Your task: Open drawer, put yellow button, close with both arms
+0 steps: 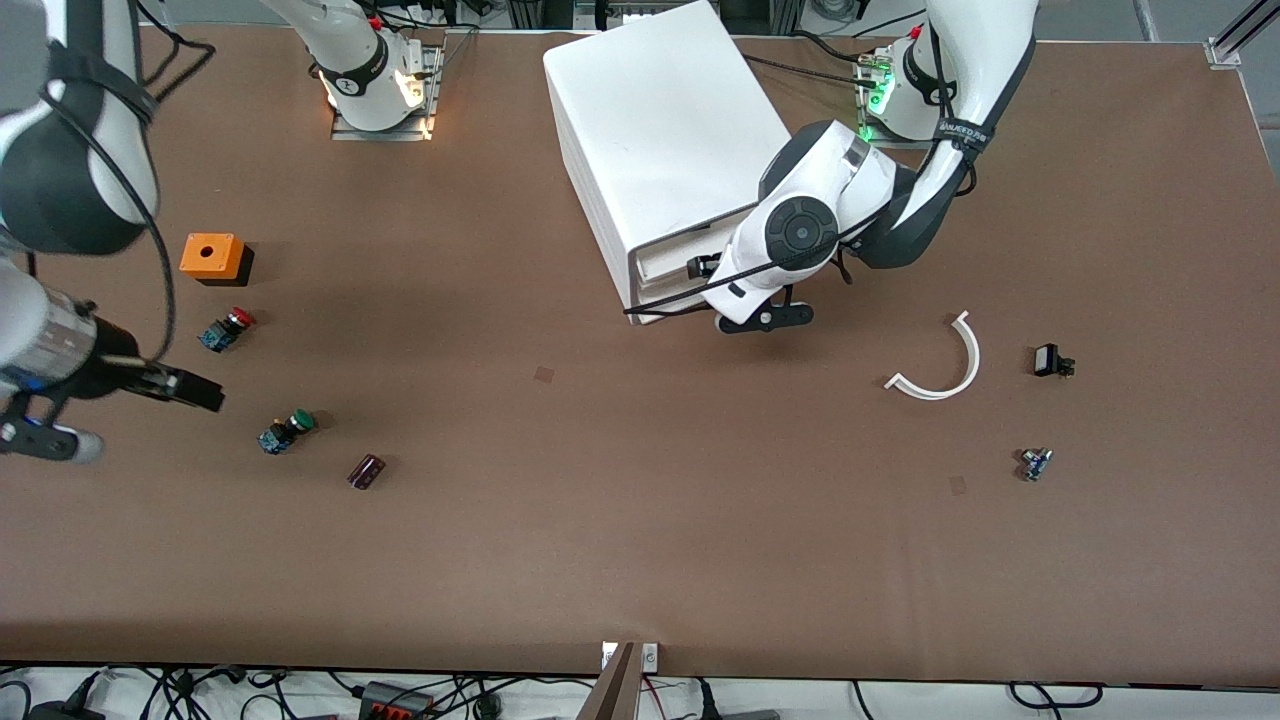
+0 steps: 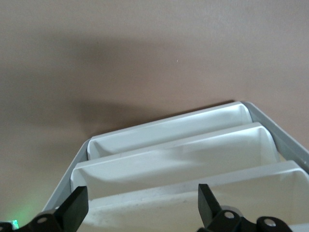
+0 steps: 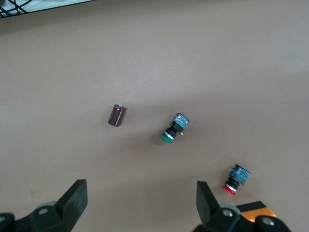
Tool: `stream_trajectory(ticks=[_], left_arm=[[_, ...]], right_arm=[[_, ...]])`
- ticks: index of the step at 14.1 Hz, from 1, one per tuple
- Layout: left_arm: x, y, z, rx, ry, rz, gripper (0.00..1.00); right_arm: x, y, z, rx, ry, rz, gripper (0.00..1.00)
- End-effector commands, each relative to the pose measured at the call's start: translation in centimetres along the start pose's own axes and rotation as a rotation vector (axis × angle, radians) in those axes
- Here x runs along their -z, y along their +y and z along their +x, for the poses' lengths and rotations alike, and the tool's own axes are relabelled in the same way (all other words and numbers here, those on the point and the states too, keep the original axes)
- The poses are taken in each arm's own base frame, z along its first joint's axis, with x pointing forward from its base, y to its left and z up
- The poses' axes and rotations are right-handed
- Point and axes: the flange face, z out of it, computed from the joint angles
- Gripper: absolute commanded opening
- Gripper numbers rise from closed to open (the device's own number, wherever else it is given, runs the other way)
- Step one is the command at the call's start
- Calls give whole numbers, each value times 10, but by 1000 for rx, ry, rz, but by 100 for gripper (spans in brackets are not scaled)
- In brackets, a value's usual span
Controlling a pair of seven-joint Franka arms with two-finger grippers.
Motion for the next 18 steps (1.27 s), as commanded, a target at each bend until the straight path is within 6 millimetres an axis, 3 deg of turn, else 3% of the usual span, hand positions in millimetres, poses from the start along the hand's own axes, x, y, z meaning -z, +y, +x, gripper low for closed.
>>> stream_trajectory(ticks=[1, 4, 5, 6, 9, 10, 13, 15, 18], left_arm=[[2, -3, -16, 3, -30, -7, 100], [7, -4, -14, 5, -31, -11, 100], [15, -9, -9, 15, -26, -18, 100], [39, -16, 1, 25, -8, -36, 100], [101, -65, 43, 21, 85, 6, 100], [112, -79, 53, 12, 114, 15, 100], [129, -141, 89, -64, 207, 156, 100], [141, -177, 101, -135, 201, 193, 100], [177, -228, 114, -217, 187, 177, 100]], right_arm=[[23, 44, -16, 67, 27, 17, 100], [42, 80, -22, 151, 49, 16, 100], [46, 86, -24, 162, 48, 15, 100], [46, 88, -27, 165, 26, 15, 100], [48, 88, -40, 156, -31, 17, 100], [45, 87, -44, 156, -41, 19, 100], [35, 89, -63, 152, -36, 17, 100], [32, 91, -77, 151, -26, 19, 100], [33, 91, -82, 149, -30, 24, 100]])
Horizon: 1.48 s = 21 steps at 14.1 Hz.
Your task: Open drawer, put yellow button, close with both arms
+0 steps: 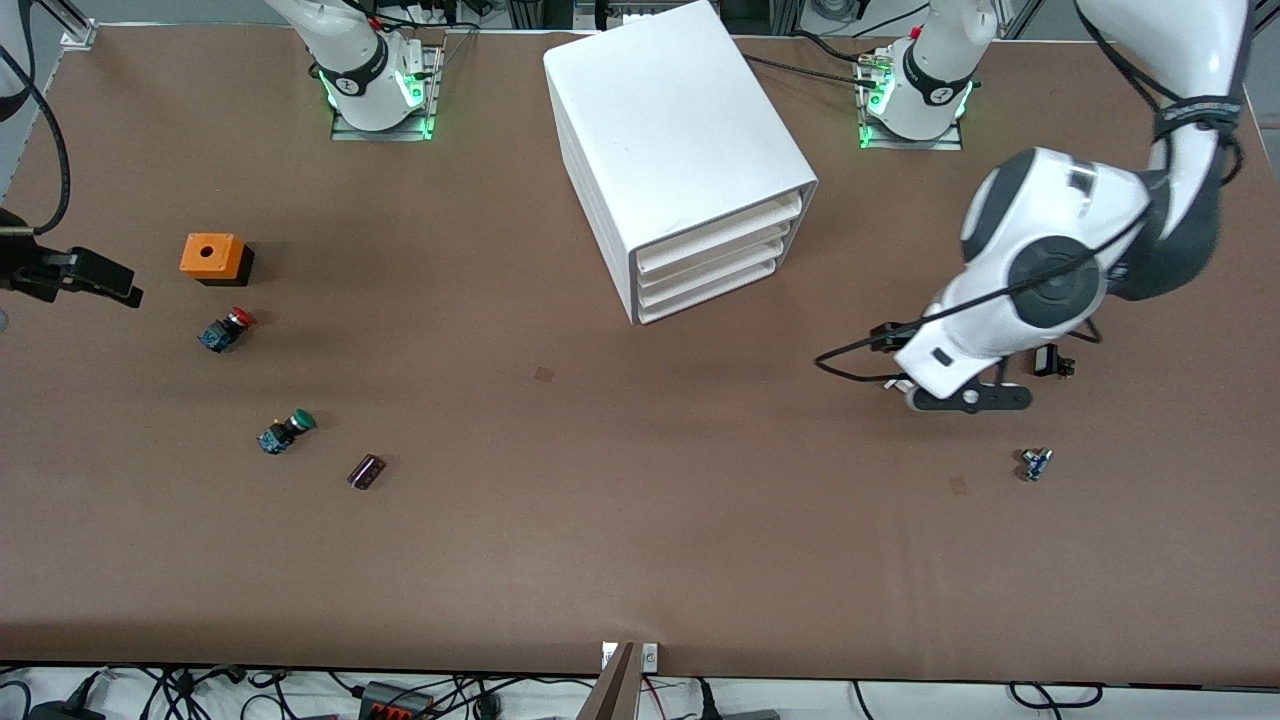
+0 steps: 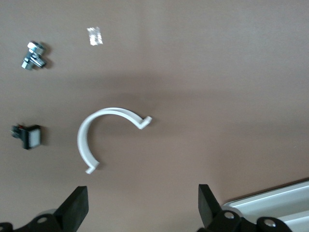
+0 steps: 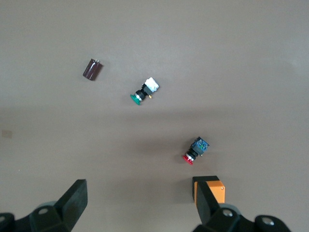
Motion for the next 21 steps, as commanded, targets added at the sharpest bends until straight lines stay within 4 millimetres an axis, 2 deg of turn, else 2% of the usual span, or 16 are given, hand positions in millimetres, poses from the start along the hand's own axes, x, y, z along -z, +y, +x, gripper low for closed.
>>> stream_trajectory(ticks=[1, 2, 3, 4, 5, 7, 9, 10, 12, 13, 16, 21], left_arm=[[36, -35, -8, -80, 18, 19, 100], [51, -41, -17, -73, 40, 26, 100], [72, -61, -28, -59, 60, 28, 100], [85, -70, -41, -118, 71, 6, 100], [95, -93, -53, -139, 85, -38, 100], [98, -117, -77, -107, 107, -135, 100], [99, -133, -91, -69, 182, -136, 100], [97, -147, -91, -45, 196, -135, 100], [100, -135, -93, -86, 202, -66, 100], [110, -132, -100, -96, 219, -38, 100], [121, -130, -106, -91, 234, -43, 100], [119, -128, -107, -98, 167, -41, 100]], right_arm=[[2, -2, -12, -2, 17, 7, 100], [2, -2, -12, 7, 14, 6, 100], [3, -2, -11, 7, 17, 5, 100], [2, -2, -10, 1, 15, 7, 100], [1, -2, -11, -1, 8, 7, 100], [0, -3, -12, 7, 0, 6, 100], [1, -3, -14, 10, -14, 7, 100], [0, -3, -15, 4, -22, 7, 100], [-1, -3, -17, 3, -35, 8, 100], [-1, -2, -16, 0, -34, 9, 100], [-1, -3, -16, 1, -32, 9, 100], [0, -3, -15, 4, -22, 7, 100]])
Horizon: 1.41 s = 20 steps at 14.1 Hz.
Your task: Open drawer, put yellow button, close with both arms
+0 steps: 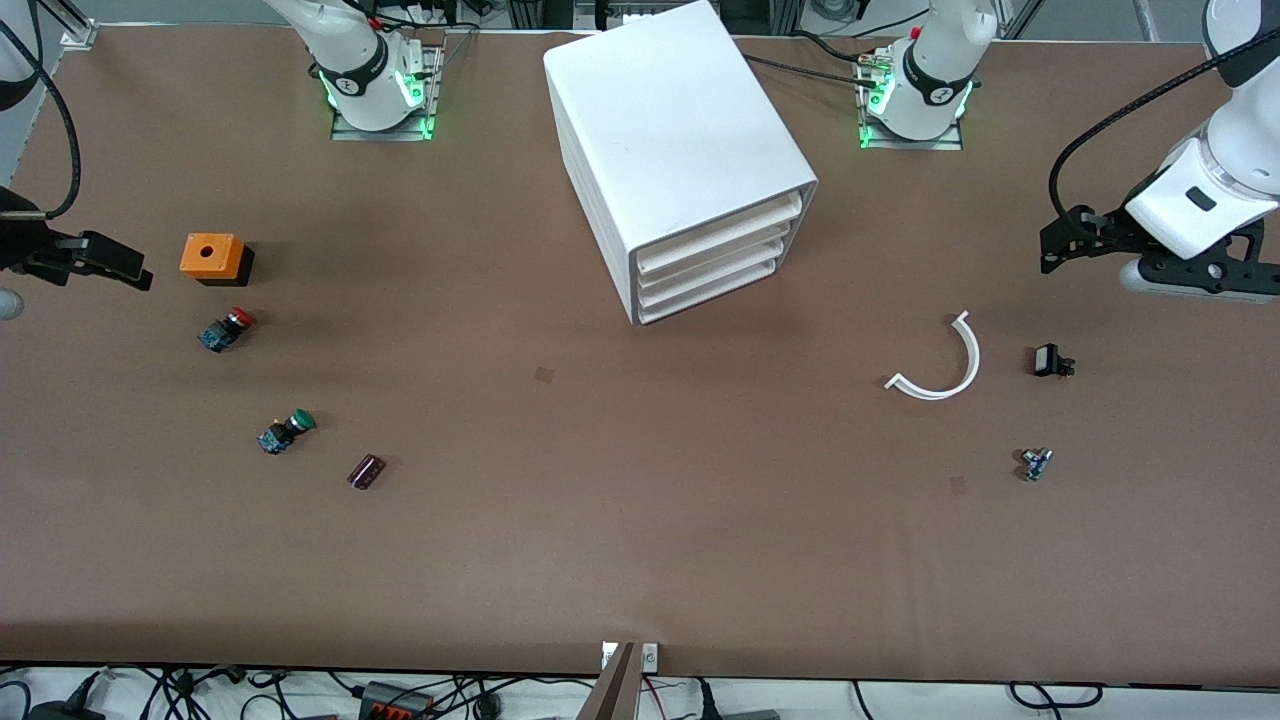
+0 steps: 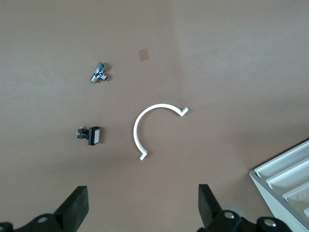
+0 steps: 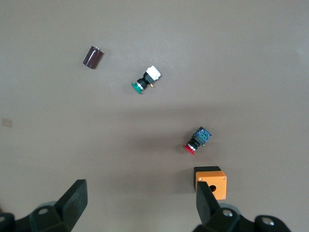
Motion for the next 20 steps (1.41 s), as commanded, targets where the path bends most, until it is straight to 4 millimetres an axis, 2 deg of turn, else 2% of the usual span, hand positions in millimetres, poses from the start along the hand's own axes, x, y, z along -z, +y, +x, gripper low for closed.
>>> stream_trajectory(ticks=[1, 6, 10, 20], left_arm=[[6, 0, -4, -17, -11, 22, 100], [5, 0, 0, -18, 1, 27, 100], [5, -1, -2, -20, -6, 27, 100], [4, 5, -2, -18, -10, 27, 100]], right_arm=[[2, -1, -6, 4, 6, 5, 100], [3, -1, -6, 14, 10, 3, 100], [3, -11, -4, 34, 18, -8, 100], [5, -11, -4, 36, 22, -9, 100]])
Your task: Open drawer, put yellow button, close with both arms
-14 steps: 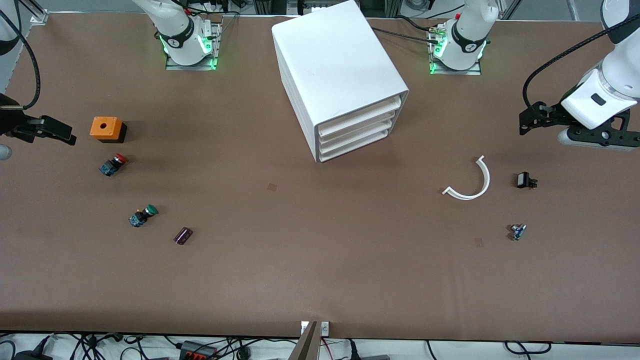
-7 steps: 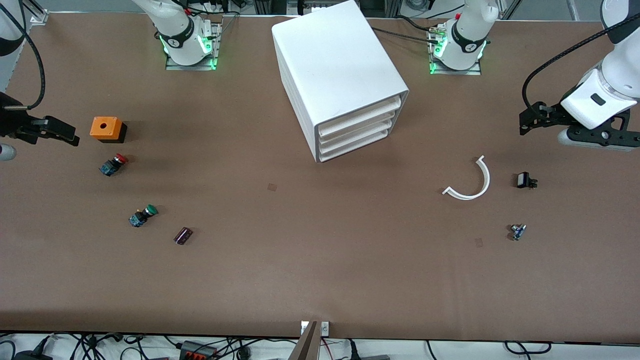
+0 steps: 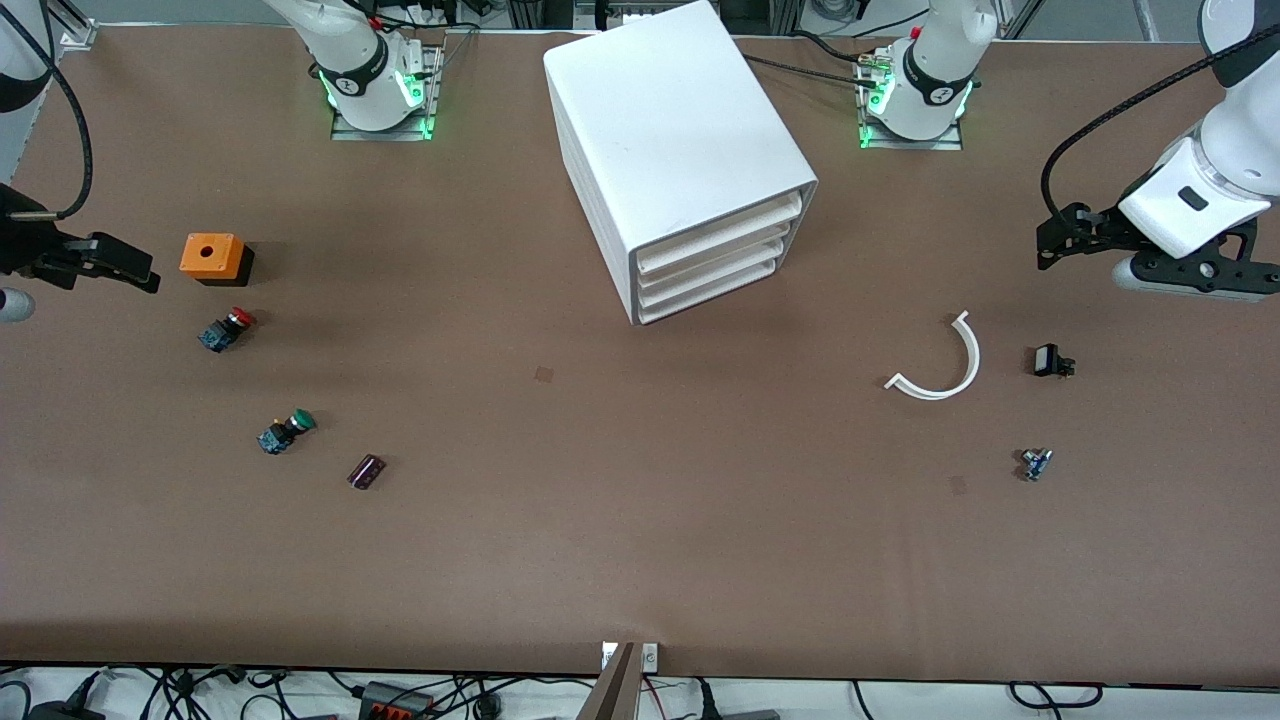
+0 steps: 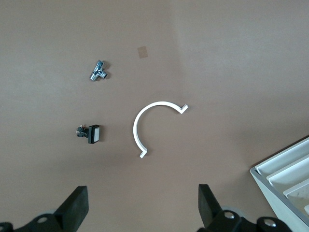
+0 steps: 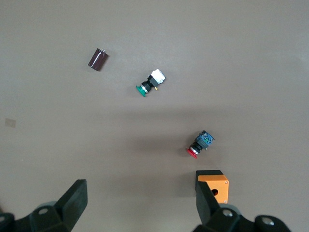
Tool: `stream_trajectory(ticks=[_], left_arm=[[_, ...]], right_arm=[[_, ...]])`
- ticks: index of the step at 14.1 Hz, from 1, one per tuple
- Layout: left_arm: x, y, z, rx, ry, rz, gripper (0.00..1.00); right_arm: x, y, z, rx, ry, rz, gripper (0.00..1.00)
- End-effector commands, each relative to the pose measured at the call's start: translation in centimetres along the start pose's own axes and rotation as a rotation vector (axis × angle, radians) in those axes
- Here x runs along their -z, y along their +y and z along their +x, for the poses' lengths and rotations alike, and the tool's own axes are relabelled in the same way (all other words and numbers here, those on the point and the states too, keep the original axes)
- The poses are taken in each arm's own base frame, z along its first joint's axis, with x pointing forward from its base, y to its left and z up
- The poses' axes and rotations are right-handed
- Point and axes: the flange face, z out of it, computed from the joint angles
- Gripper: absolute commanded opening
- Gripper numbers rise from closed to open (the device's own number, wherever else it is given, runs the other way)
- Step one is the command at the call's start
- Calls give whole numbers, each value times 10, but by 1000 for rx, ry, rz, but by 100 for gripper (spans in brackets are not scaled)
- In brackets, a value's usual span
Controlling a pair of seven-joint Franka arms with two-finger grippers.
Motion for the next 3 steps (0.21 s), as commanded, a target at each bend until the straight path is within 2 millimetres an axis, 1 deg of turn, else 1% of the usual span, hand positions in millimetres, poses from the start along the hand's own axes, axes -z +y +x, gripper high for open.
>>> stream_trajectory(ticks=[1, 3], left_arm=[[5, 1, -2, -9, -5, 21, 100], [6, 1, -2, -9, -3, 21, 100]], right_arm=[[4, -1, -5, 16, 12, -8, 100], [4, -1, -5, 16, 12, -8, 100]])
